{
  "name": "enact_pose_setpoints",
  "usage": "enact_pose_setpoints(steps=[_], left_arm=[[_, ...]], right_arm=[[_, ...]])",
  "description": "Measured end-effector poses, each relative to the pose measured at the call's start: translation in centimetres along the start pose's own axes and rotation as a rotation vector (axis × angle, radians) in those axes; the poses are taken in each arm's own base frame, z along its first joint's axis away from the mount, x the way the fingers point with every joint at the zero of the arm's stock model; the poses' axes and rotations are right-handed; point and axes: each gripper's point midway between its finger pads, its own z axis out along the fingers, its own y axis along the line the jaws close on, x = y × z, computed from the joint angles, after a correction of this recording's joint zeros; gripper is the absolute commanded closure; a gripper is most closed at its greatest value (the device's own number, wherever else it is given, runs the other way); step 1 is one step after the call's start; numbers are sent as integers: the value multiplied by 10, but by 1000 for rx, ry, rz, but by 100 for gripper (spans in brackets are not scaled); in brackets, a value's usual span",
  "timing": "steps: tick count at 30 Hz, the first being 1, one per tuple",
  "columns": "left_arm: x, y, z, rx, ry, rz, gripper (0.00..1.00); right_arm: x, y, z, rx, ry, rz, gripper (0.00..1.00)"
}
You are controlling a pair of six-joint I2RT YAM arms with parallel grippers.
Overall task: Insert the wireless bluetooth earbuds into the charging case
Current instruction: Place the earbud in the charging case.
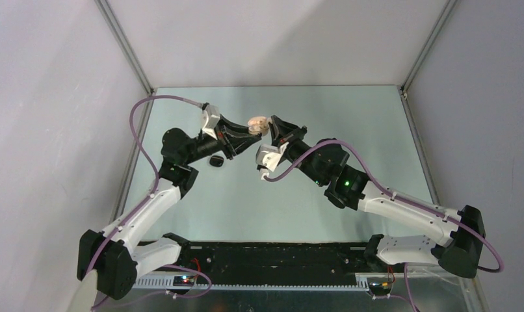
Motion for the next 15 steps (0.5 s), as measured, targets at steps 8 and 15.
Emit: enact_pose_setpoints(steps=[8,15], left_arm=[[0,-2,-1,3,-7,-10,100],[2,-2,-3,-2,-9,-12,100]], right_arm=[[-2,5,2,-19,-13,-21,100],[0,10,3,-47,-12,-82,100]])
